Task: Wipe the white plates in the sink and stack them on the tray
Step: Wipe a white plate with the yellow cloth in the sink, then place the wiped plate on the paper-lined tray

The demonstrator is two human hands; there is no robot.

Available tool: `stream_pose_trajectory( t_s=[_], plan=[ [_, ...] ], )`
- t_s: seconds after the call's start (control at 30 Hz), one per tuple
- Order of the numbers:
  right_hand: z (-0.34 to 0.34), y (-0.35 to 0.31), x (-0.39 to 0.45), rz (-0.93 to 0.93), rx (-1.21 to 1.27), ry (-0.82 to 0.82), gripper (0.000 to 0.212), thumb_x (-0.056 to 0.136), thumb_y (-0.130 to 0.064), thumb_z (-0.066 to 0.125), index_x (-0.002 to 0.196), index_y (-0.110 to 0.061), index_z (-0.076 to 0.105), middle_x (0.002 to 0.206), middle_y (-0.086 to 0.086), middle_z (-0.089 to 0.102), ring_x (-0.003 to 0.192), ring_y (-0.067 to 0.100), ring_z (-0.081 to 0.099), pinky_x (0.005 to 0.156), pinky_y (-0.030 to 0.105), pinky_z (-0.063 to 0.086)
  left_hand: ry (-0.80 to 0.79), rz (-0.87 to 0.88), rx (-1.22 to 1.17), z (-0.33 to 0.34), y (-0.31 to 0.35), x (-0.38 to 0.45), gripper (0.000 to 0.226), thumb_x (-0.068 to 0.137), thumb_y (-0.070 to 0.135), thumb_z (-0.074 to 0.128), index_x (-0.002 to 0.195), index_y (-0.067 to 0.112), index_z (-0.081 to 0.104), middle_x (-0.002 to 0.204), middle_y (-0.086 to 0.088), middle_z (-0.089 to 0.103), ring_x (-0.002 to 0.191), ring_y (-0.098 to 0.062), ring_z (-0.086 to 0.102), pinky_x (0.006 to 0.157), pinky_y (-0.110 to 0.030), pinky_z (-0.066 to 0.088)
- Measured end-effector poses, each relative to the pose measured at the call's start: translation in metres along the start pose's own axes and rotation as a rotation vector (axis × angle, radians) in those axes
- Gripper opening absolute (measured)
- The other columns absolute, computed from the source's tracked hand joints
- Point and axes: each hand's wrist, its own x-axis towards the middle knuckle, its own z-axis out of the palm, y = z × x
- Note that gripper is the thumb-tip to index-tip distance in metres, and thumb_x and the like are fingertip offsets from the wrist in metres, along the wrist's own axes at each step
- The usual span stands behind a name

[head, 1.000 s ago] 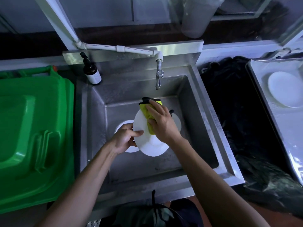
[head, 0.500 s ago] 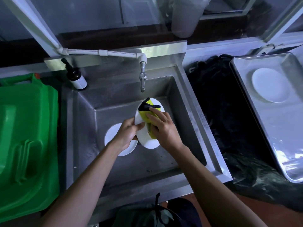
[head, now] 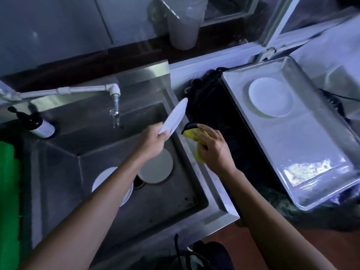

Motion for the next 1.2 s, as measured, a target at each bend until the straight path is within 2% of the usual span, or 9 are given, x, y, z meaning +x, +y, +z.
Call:
stream_pose_trajectory(
  t_s=[0.1, 0.2, 0.27, 0.3, 0.37, 0.47, 0.57, 0.83, 1.2],
  plan=[
    [-0.033, 0.033, 0.007, 0.038, -0.019, 0.072, 0.055, 0.08, 0.008, 0.061, 0.125, -0.023, 0.068, 0.14, 0.001, 0.059, 0.105, 0.028, 0.056, 0.094, 0.029, 0.044, 0.042, 0.11, 0.108, 0.023, 0.042, 0.021, 0.044, 0.1, 0.018, 0.055, 0.065, 0.021, 0.028, 0.057, 0.008, 0.032, 0.049, -0.009, 0.03, 0.048, -0.028, 0.026],
    [-0.066, 0.065, 0.013, 0.108, -0.012, 0.093, 0.057, 0.081, 0.007, 0.057, 0.126, -0.025, 0.068, 0.142, -0.002, 0.057, 0.113, 0.03, 0.056, 0.099, 0.029, 0.041, 0.017, 0.248, 0.242, 0.048, 0.084, 0.046, 0.031, 0.103, 0.02, 0.051, 0.072, 0.022, 0.046, 0.057, 0.004, 0.04, 0.049, -0.016, 0.041, 0.049, -0.034, 0.03],
    [-0.086, 0.084, 0.014, 0.14, -0.007, 0.1, 0.062, 0.079, 0.008, 0.054, 0.125, -0.03, 0.068, 0.142, -0.009, 0.055, 0.113, 0.027, 0.055, 0.101, 0.028, 0.04, -0.014, 0.344, 0.329, 0.067, 0.11, 0.064, 0.021, 0.103, 0.02, 0.049, 0.107, 0.023, 0.069, 0.066, -0.003, 0.053, 0.058, -0.026, 0.05, 0.055, -0.033, 0.035],
    [-0.095, 0.094, 0.014, 0.147, -0.013, 0.108, 0.064, 0.078, 0.008, 0.053, 0.125, -0.031, 0.068, 0.141, -0.011, 0.055, 0.113, 0.027, 0.054, 0.101, 0.026, 0.04, -0.023, 0.387, 0.354, 0.077, 0.122, 0.073, 0.031, 0.103, 0.018, 0.048, 0.127, 0.027, 0.066, 0.078, -0.008, 0.063, 0.068, -0.03, 0.058, 0.058, -0.034, 0.043],
    [-0.11, 0.115, 0.012, 0.152, -0.025, 0.139, 0.062, 0.077, 0.007, 0.054, 0.125, -0.031, 0.068, 0.139, -0.013, 0.055, 0.111, 0.027, 0.055, 0.098, 0.021, 0.037, -0.074, 0.458, 0.377, 0.101, 0.142, 0.091, 0.044, 0.103, 0.013, 0.048, 0.14, 0.033, 0.059, 0.116, -0.008, 0.073, 0.098, -0.03, 0.069, 0.077, -0.041, 0.057],
    [-0.127, 0.144, 0.009, 0.199, -0.024, 0.162, 0.057, 0.079, 0.002, 0.052, 0.123, -0.032, 0.068, 0.139, -0.017, 0.055, 0.11, 0.027, 0.055, 0.096, 0.029, 0.044, -0.156, 0.545, 0.435, 0.141, 0.168, 0.116, 0.051, 0.102, 0.006, 0.047, 0.144, 0.033, 0.055, 0.14, 0.004, 0.063, 0.129, -0.021, 0.059, 0.103, -0.045, 0.051],
    [-0.137, 0.17, 0.008, 0.239, -0.006, 0.184, 0.069, 0.069, 0.011, 0.044, 0.119, -0.03, 0.068, 0.133, -0.02, 0.057, 0.098, 0.029, 0.055, 0.087, 0.037, 0.049, -0.18, 0.586, 0.567, 0.18, 0.191, 0.136, 0.061, 0.098, 0.001, 0.043, 0.146, 0.038, 0.052, 0.146, 0.008, 0.058, 0.131, -0.02, 0.057, 0.106, -0.04, 0.048],
    [-0.157, 0.227, -0.001, 0.306, 0.051, 0.251, 0.067, 0.068, 0.014, 0.042, 0.115, -0.027, 0.067, 0.121, -0.021, 0.058, 0.079, 0.029, 0.051, 0.066, 0.03, 0.048, -0.259, 0.65, 0.768, 0.266, 0.211, 0.168, 0.072, 0.094, -0.006, 0.038, 0.153, 0.035, 0.041, 0.16, 0.007, 0.04, 0.147, -0.026, 0.036, 0.114, -0.038, 0.028],
    [-0.159, 0.264, -0.016, 0.391, 0.066, 0.237, 0.061, 0.071, 0.011, 0.046, 0.116, -0.026, 0.067, 0.12, -0.019, 0.06, 0.082, 0.03, 0.055, 0.073, 0.033, 0.049, -0.289, 0.728, 1.024, 0.317, 0.205, 0.197, 0.072, 0.098, 0.005, 0.045, 0.16, 0.033, 0.022, 0.166, 0.006, 0.027, 0.154, -0.021, 0.021, 0.121, -0.047, 0.019]
  ],
)
